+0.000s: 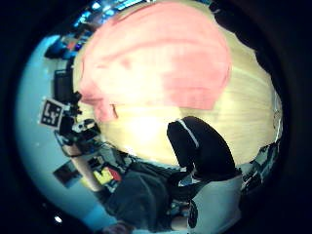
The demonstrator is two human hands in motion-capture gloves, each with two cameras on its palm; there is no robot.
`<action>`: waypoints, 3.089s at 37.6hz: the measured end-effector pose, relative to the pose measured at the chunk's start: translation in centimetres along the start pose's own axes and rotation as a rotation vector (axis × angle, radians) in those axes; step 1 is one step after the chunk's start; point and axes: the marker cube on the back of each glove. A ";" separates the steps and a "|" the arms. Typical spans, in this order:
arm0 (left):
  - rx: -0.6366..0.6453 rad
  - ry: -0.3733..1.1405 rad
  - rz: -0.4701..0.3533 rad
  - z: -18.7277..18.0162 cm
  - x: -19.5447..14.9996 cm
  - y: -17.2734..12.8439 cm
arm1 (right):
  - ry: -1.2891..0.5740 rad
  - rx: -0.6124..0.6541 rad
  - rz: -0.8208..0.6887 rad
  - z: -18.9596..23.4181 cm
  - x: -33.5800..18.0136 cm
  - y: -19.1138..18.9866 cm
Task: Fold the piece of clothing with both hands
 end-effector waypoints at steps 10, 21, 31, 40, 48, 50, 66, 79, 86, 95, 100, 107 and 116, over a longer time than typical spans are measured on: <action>-0.090 -0.100 -0.044 1.0 -0.7 -2.3 | -0.007 -0.021 -0.019 2.7 0.2 -0.9; -0.138 -0.150 -0.023 2.3 0.7 -3.5 | -0.014 -0.083 -0.018 3.3 -1.9 5.2; -0.098 -0.102 -0.029 3.0 1.0 -4.8 | -0.037 -0.102 -0.064 5.9 -2.4 4.1; -0.132 -0.039 0.007 3.2 1.0 -4.6 | -0.065 -0.133 -0.076 7.8 -2.7 3.9; 0.004 -0.045 -0.064 2.6 0.9 -5.9 | -0.098 -0.059 -0.044 8.1 -2.6 3.5; 0.019 -0.054 -0.048 2.5 1.0 -6.0 | -0.105 -0.047 -0.035 8.1 -2.5 3.5; 0.236 -0.091 0.066 1.5 2.6 -6.0 | -0.069 0.272 0.027 7.6 -2.0 1.8; 0.275 -0.137 -0.001 0.9 2.3 -6.3 | -0.105 0.153 -0.009 7.4 -1.3 2.6; 0.239 -0.145 0.088 -0.2 2.7 -4.7 | -0.080 0.105 0.003 6.2 -0.1 4.0; 0.194 -0.144 0.129 -3.6 1.9 -1.5 | -0.061 0.159 -0.001 4.2 3.1 1.7; 0.259 -0.143 0.165 -5.9 1.6 -0.4 | -0.044 0.158 -0.003 3.4 5.1 -0.6; 0.342 -0.119 0.308 -8.4 2.3 -1.6 | -0.015 0.108 0.003 0.0 6.6 1.6; 0.114 -0.076 0.429 -10.1 3.0 -2.1 | 0.015 0.026 0.005 -4.1 8.4 4.3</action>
